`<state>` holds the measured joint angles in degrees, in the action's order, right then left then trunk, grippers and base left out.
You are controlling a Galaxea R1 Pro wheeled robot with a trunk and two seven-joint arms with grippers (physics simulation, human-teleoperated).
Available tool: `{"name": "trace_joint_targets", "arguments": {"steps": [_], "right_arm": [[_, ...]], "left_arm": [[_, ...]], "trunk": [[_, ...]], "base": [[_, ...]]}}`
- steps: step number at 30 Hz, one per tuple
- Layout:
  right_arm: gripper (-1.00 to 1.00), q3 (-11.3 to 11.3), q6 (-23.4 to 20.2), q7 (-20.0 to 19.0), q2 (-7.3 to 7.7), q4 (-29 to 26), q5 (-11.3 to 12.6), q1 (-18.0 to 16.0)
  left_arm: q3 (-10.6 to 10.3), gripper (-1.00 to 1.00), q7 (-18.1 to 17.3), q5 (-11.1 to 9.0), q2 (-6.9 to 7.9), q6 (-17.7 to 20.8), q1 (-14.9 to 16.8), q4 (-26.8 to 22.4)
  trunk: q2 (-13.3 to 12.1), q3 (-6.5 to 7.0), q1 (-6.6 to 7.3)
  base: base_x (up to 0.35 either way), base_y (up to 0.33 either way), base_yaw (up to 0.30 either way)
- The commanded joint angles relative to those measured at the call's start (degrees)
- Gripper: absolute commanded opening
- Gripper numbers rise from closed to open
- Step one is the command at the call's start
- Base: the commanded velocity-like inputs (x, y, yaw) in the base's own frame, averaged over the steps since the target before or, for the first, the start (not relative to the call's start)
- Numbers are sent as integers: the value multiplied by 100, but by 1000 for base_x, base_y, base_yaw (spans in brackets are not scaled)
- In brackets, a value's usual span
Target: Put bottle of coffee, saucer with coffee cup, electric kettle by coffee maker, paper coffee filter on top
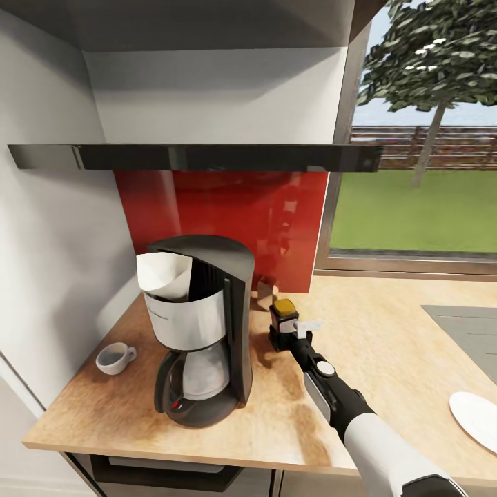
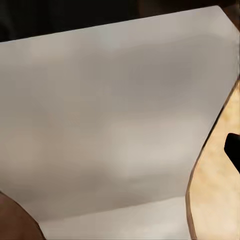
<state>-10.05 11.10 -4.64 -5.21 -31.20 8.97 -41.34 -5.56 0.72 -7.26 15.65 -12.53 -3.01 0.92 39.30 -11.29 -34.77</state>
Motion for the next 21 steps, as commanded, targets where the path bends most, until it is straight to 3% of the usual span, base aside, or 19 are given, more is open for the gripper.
{"name": "trace_joint_targets", "arguments": {"steps": [1,13,21], "right_arm": [[100,-13,24,-20,2,9,61,-6],[100,-8,24,-20,2,9,55,-6],[100,-13,24,-20,2,8,59,-6]], "left_arm": [[-51,100,7,-56,-1,-30,2,7],[-51,100,7,-48,-3,-30,2,10],[-51,100,7,-53,-1,-30,2,8]], "trunk": [[6,-7,-1],[6,-7,-1],[6,-7,-1]], "base": [[0,0,0],[-4,-6,0],[-151,-188,0]]}}
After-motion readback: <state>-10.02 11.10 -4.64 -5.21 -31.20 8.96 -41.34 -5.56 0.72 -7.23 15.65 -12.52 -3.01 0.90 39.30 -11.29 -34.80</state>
